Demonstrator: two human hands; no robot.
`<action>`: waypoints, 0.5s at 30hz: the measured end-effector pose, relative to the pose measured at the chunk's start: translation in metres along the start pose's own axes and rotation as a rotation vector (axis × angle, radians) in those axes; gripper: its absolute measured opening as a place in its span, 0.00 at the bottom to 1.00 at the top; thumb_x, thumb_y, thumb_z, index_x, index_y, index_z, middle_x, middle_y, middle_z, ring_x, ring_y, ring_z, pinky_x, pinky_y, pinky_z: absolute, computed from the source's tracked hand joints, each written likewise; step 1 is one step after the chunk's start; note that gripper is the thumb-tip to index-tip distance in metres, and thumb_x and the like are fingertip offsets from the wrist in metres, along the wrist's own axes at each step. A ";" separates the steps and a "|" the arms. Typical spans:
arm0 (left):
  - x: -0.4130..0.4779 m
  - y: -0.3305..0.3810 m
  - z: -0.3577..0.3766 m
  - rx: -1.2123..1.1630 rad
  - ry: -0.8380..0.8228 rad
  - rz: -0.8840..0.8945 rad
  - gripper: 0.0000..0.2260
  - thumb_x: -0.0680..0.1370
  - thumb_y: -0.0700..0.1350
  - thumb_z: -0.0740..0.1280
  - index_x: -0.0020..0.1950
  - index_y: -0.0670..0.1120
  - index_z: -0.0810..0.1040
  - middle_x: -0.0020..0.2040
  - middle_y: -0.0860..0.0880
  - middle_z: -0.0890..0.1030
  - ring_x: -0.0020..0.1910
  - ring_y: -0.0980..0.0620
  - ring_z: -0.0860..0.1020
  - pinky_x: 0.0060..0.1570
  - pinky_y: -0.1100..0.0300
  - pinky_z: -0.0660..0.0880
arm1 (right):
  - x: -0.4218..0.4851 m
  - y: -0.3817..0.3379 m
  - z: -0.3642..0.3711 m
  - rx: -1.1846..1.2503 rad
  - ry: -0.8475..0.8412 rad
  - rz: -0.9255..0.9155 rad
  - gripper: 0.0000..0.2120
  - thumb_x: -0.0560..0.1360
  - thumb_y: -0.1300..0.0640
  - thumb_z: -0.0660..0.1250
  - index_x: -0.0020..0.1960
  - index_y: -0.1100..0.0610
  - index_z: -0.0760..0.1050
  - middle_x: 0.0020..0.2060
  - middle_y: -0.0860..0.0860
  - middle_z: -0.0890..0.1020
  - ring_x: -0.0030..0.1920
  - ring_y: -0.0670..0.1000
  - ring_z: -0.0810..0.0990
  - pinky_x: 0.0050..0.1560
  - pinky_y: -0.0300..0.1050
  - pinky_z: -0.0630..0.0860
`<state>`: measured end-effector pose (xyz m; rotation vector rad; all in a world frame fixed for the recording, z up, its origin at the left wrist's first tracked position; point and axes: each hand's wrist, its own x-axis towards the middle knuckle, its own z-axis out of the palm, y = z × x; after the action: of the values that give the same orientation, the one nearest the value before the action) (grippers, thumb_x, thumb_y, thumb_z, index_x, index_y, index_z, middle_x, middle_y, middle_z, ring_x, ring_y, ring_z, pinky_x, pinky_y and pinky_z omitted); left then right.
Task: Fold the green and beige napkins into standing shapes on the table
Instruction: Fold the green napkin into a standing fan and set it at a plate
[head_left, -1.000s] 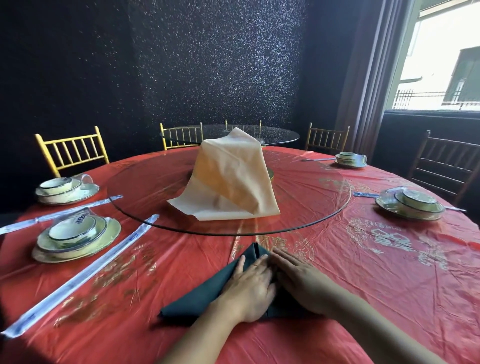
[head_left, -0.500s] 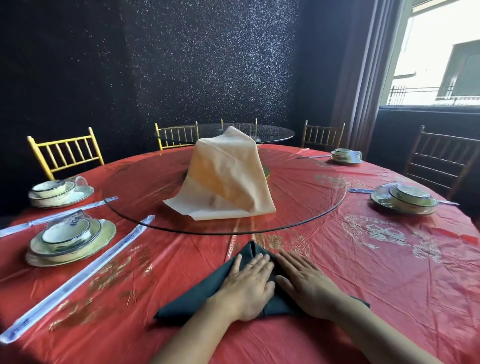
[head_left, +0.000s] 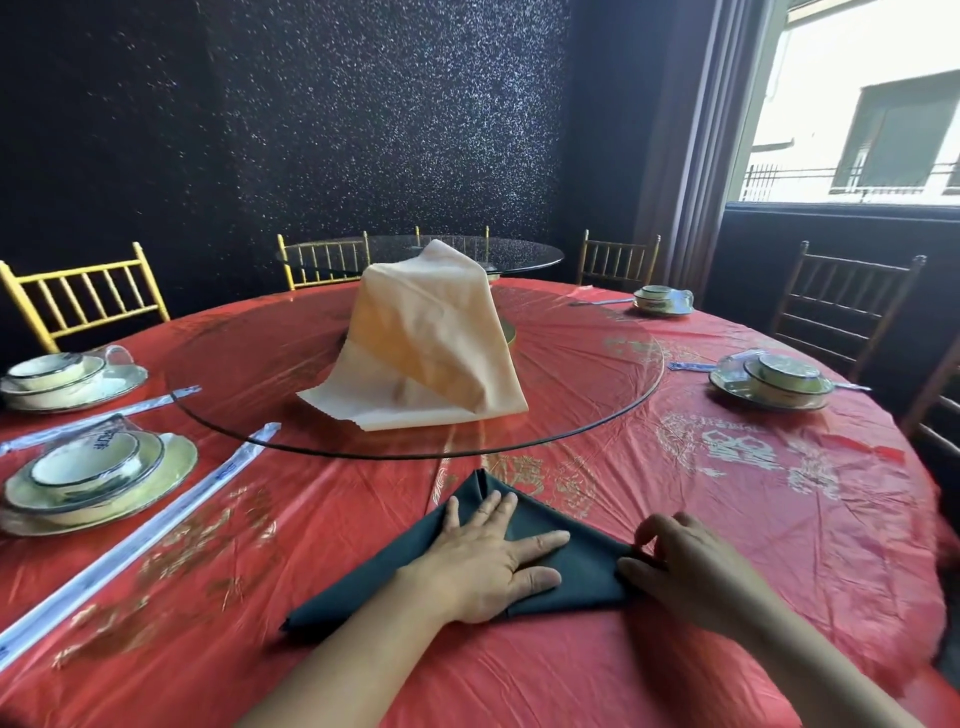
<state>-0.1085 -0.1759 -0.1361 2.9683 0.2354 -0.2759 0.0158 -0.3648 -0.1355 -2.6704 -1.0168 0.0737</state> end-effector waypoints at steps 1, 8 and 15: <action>0.000 0.000 0.000 -0.007 0.004 0.000 0.22 0.77 0.65 0.46 0.71 0.69 0.47 0.77 0.45 0.40 0.75 0.49 0.36 0.70 0.39 0.33 | 0.002 -0.003 -0.004 0.026 -0.042 0.018 0.14 0.72 0.40 0.64 0.49 0.48 0.68 0.43 0.46 0.70 0.50 0.50 0.74 0.48 0.42 0.70; -0.001 -0.001 0.004 -0.044 0.034 0.001 0.24 0.75 0.68 0.48 0.71 0.70 0.48 0.77 0.45 0.40 0.75 0.50 0.36 0.70 0.39 0.33 | 0.009 -0.004 -0.025 0.302 -0.186 0.005 0.10 0.70 0.53 0.69 0.35 0.55 0.71 0.29 0.48 0.73 0.31 0.47 0.68 0.34 0.43 0.63; -0.001 -0.001 0.005 -0.018 0.045 0.000 0.24 0.75 0.67 0.47 0.71 0.69 0.47 0.77 0.45 0.40 0.75 0.50 0.36 0.70 0.39 0.33 | 0.002 -0.001 -0.019 0.845 -0.053 0.135 0.09 0.70 0.60 0.72 0.47 0.59 0.73 0.34 0.55 0.78 0.30 0.50 0.71 0.26 0.38 0.65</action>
<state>-0.1106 -0.1754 -0.1408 2.9586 0.2417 -0.2059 0.0190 -0.3671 -0.1172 -1.9514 -0.6120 0.4854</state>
